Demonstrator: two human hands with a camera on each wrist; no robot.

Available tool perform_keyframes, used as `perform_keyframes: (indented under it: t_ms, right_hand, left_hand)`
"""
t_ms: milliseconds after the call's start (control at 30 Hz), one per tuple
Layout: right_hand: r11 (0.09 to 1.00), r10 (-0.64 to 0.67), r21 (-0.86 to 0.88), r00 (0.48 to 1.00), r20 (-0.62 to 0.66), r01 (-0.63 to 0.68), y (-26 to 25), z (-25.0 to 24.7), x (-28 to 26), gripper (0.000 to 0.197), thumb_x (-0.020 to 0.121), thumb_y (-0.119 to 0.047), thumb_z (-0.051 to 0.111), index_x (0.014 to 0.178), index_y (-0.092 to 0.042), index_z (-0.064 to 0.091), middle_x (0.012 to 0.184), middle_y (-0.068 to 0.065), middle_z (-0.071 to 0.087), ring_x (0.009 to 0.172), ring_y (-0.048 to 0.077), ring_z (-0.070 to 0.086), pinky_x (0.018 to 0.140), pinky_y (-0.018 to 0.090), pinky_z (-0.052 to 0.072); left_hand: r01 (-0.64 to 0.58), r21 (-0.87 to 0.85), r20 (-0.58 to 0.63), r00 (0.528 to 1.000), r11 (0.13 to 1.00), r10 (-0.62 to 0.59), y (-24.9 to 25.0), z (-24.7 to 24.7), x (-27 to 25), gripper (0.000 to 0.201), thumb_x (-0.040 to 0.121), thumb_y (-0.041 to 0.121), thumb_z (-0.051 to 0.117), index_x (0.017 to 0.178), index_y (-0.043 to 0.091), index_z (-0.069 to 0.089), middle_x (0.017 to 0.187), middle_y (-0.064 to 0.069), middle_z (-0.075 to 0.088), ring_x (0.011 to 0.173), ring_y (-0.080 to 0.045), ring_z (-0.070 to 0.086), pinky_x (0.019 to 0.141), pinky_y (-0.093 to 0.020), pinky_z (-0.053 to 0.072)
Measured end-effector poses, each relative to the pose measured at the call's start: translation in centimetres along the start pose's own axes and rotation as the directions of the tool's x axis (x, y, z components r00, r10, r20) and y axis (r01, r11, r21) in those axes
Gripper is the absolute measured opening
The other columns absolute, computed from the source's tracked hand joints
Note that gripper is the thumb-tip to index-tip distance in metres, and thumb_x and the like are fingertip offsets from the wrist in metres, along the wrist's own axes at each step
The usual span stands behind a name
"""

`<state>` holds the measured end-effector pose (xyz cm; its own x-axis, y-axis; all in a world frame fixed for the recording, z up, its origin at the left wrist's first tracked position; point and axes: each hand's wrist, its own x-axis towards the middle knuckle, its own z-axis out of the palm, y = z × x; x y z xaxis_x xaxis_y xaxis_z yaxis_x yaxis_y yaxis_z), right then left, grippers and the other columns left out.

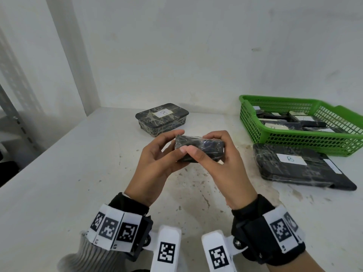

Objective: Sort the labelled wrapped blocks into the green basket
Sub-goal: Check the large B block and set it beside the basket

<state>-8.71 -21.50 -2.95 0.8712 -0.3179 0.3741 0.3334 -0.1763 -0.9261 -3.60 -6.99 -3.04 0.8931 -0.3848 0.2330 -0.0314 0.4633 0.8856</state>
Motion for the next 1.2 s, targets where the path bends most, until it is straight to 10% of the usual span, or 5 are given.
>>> perform_keyframes:
  t_ms: [167,367,667,900,1200]
  right_hand:
    - [0.997,0.033,0.073,0.999,0.013,-0.034,0.1,-0.6,0.5,0.044,0.065,-0.052,0.076,0.095,-0.024,0.058,0.097,0.000,0.068,0.089,0.014,0.065,0.078,0.030,0.053]
    - [0.996,0.085,-0.010,0.992,0.095,-0.084,-0.2,-1.1,0.8,0.057,0.067,-0.063,0.064,0.112,-0.030,0.056,0.120,-0.002,0.063,0.107,0.007,0.062,0.076,0.008,0.048]
    - [0.969,0.112,-0.241,0.963,0.245,-0.052,-0.5,-4.2,1.8,0.052,0.083,-0.009,0.073,0.122,-0.040,0.059,0.118,-0.013,0.066,0.111,0.004,0.058,0.097,0.034,0.046]
    - [0.930,0.171,-0.363,0.937,0.304,-0.052,-1.3,-7.8,-2.3,0.061,0.084,-0.032,0.074,0.136,-0.049,0.048,0.110,-0.008,0.059,0.096,0.010,0.062,0.080,0.020,0.051]
    - [0.953,0.235,-0.178,0.970,-0.069,-0.244,-3.9,-16.7,-6.0,0.027,0.086,-0.020,0.072,0.112,-0.021,0.073,0.091,0.014,0.075,0.070,0.016,0.064,0.058,0.022,0.050]
  left_hand:
    - [0.011,0.047,0.136,0.991,0.999,-0.017,-0.1,-0.6,0.2,0.067,0.069,0.010,0.073,0.134,0.010,0.056,0.130,-0.019,0.061,0.123,-0.038,0.057,0.101,-0.048,0.050]
    - [-0.120,0.248,0.080,0.991,0.961,0.103,-0.4,-0.9,0.4,0.065,0.066,0.019,0.082,0.128,0.024,0.062,0.127,0.001,0.066,0.120,-0.025,0.061,0.099,-0.043,0.050]
    - [-0.047,0.270,-0.264,0.957,0.962,0.121,0.7,-1.2,0.6,0.051,0.076,0.048,0.063,0.117,0.018,0.065,0.085,0.002,0.074,0.067,-0.027,0.073,0.051,-0.029,0.057]
    - [0.149,0.198,-0.247,0.964,0.969,-0.098,-0.1,0.9,-0.3,0.053,0.080,0.057,0.057,0.108,0.013,0.069,0.098,-0.010,0.075,0.058,-0.029,0.067,0.053,-0.030,0.056]
    - [0.432,0.101,-0.032,0.902,0.896,-0.431,-3.0,8.7,-0.6,0.045,0.094,0.050,0.051,0.097,0.009,0.067,0.078,-0.003,0.076,0.067,-0.025,0.074,0.050,-0.023,0.054]
